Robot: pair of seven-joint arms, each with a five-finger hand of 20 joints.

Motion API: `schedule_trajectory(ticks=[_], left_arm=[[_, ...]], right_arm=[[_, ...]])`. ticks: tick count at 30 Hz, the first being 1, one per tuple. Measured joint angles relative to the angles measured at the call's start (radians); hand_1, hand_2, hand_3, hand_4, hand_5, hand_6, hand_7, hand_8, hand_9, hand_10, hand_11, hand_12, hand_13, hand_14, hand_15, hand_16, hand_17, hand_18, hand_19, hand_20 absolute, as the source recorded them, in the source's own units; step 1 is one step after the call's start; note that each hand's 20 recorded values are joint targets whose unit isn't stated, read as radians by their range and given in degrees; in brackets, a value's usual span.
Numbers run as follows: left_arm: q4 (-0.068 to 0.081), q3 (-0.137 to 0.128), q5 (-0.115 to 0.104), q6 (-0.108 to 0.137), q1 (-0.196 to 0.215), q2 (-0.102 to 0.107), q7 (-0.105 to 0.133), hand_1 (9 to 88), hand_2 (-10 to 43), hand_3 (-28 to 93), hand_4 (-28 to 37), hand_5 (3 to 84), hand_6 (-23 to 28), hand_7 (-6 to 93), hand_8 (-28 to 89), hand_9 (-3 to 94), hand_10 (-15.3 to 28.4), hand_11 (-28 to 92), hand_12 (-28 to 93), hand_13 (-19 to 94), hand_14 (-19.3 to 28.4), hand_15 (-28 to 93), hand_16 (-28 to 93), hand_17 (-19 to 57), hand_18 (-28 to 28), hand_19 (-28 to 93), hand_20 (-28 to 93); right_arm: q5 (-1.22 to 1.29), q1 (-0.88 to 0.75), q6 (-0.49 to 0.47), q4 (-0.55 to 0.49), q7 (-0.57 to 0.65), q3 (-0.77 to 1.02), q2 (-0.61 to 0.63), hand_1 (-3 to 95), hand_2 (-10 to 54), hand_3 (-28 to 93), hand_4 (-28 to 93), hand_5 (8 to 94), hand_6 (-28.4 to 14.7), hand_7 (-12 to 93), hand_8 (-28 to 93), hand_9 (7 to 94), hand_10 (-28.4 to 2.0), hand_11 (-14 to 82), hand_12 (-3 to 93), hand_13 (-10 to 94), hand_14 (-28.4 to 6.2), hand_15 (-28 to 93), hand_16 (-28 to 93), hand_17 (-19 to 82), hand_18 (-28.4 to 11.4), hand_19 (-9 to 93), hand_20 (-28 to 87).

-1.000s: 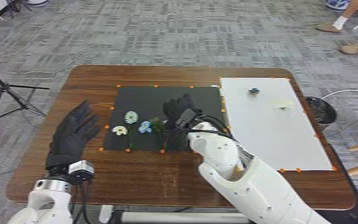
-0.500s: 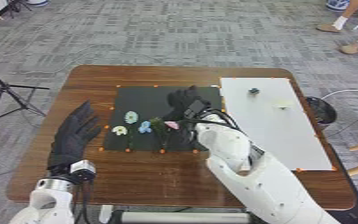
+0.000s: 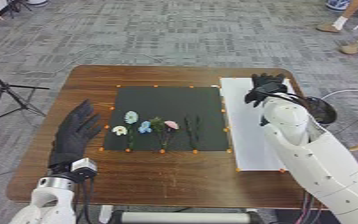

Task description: Arrange flowers

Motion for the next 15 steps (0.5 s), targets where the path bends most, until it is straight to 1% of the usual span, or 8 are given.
schedule_trajectory(ticks=[3,6,11,15], left_arm=[[-0.001,-0.007,0.0,-0.001,0.006,-0.001,0.001,22.5,-5.9,65,-28.3,24.3,1.8,19.4,-10,20.6,9.7,10,21,17,12.7,14,9,-12.6,21.0,42,9],[-0.001,-0.012,0.0,-0.003,0.011,-0.001,0.001,22.4,-6.0,65,-28.3,24.2,1.8,19.5,-10,20.7,9.8,10,22,17,12.7,14,9,-12.7,21.0,42,9],[-0.004,-0.024,0.0,-0.009,0.024,-0.005,0.005,22.4,-6.0,65,-28.3,24.2,1.7,19.6,-10,20.7,9.6,10,22,17,12.7,14,9,-12.6,20.9,42,9],[-0.006,-0.031,0.0,-0.015,0.034,-0.009,0.008,22.5,-6.0,65,-28.3,24.2,1.7,19.5,-10,20.7,9.7,10,22,17,12.7,14,9,-12.7,21.0,42,9]], right_arm=[[-0.01,-0.004,0.004,0.013,0.001,0.014,0.061,23.5,-9.5,86,-27,26.0,-9.2,15,-7,29.8,-17.3,11.8,22.5,34,-13.6,55,16,8,-22.1,67,44],[-0.023,-0.014,0.004,0.013,0.001,0.028,0.102,23.5,-9.5,86,-27,28.5,-8.3,17,-8,33.8,-16.2,14.3,22.5,37,-12.9,55,16,8,-22.1,67,44],[-0.04,-0.033,-0.021,0.012,-0.01,0.059,0.117,22.5,-9.5,85,-28,30.2,-6.6,19,-9,35.8,-14.5,17.6,22.8,37,-12.2,55,17,8,-22.2,67,44],[-0.053,-0.042,-0.079,0.008,-0.052,0.069,0.119,23.0,-9.5,86,-28,33.6,-4.9,22,-11,39.5,-13.3,20.4,22.7,40,-10.9,55,17,8,-21.9,66,44]])
